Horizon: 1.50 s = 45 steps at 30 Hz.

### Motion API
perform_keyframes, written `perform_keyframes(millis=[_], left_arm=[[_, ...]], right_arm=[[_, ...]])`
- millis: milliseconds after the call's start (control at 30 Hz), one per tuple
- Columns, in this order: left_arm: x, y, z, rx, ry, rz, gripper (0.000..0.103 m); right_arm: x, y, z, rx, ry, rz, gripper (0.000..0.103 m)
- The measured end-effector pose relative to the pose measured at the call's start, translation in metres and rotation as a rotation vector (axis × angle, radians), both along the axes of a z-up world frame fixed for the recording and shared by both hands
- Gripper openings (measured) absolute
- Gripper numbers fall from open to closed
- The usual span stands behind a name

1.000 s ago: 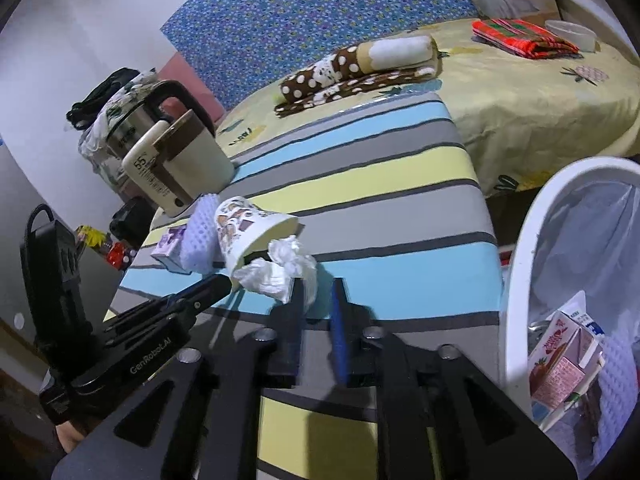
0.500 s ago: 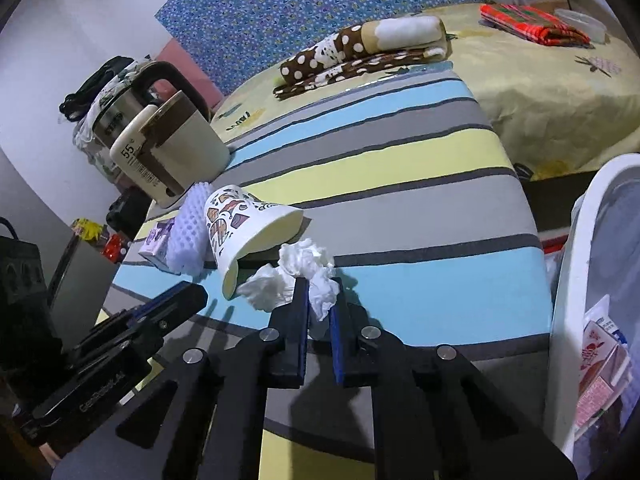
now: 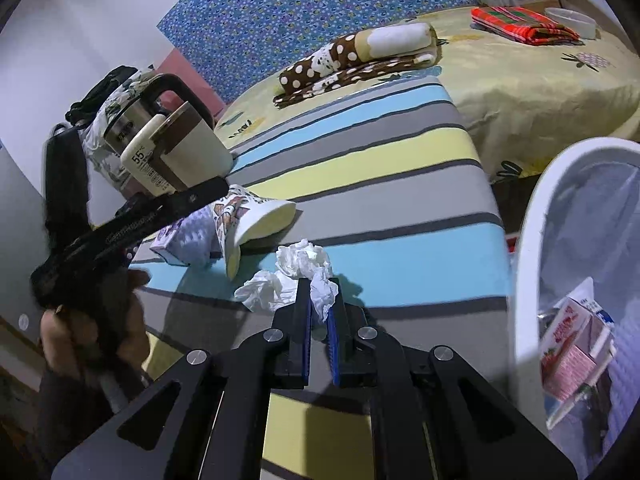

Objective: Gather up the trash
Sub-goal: 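Grasp the crumpled tissue with the right tool while the left tool grasps the patterned paper cup, then lift the tissue and paper cup toward the wastebasket with both tools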

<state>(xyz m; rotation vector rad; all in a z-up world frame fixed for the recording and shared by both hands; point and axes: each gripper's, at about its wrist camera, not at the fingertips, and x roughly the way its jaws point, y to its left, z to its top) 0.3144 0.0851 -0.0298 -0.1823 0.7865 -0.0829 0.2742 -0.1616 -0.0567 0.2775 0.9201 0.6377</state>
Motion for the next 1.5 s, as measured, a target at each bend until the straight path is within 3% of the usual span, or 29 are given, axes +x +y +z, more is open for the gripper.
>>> perform_keyframes(millis=[200,533,633,833,1033,1233,1500], left_arm=[[-0.006,-0.003,-0.006,-0.064,0.032,-0.050,0.051],[-0.065,-0.049,-0.011,-0.125,0.070,-0.231,0.050],[-0.077,-0.062,-0.006,-0.102,0.041,-0.269,0.051],[-0.070,-0.058,0.010,0.001,-0.048,-0.229,0.051],[-0.043,-0.060,-0.003,-0.004,0.017,-0.293,0.051],[-0.065,-0.078,-0.012,0.034,0.017,-0.375,0.051],[-0.070,-0.101,-0.021,0.132,0.029,-0.324,0.051]], right_arm=[[-0.005,-0.012,-0.001,-0.003,0.009,-0.030,0.009],[-0.018,-0.034,0.001,-0.020,0.007,-0.072,0.009],[-0.022,-0.040,0.001,-0.022,0.011,-0.086,0.009],[-0.028,-0.048,0.004,-0.023,0.002,-0.100,0.009],[-0.029,-0.048,0.005,-0.021,-0.003,-0.099,0.009],[-0.031,-0.054,0.003,-0.024,-0.003,-0.110,0.009],[-0.036,-0.055,0.008,-0.026,-0.017,-0.112,0.009]])
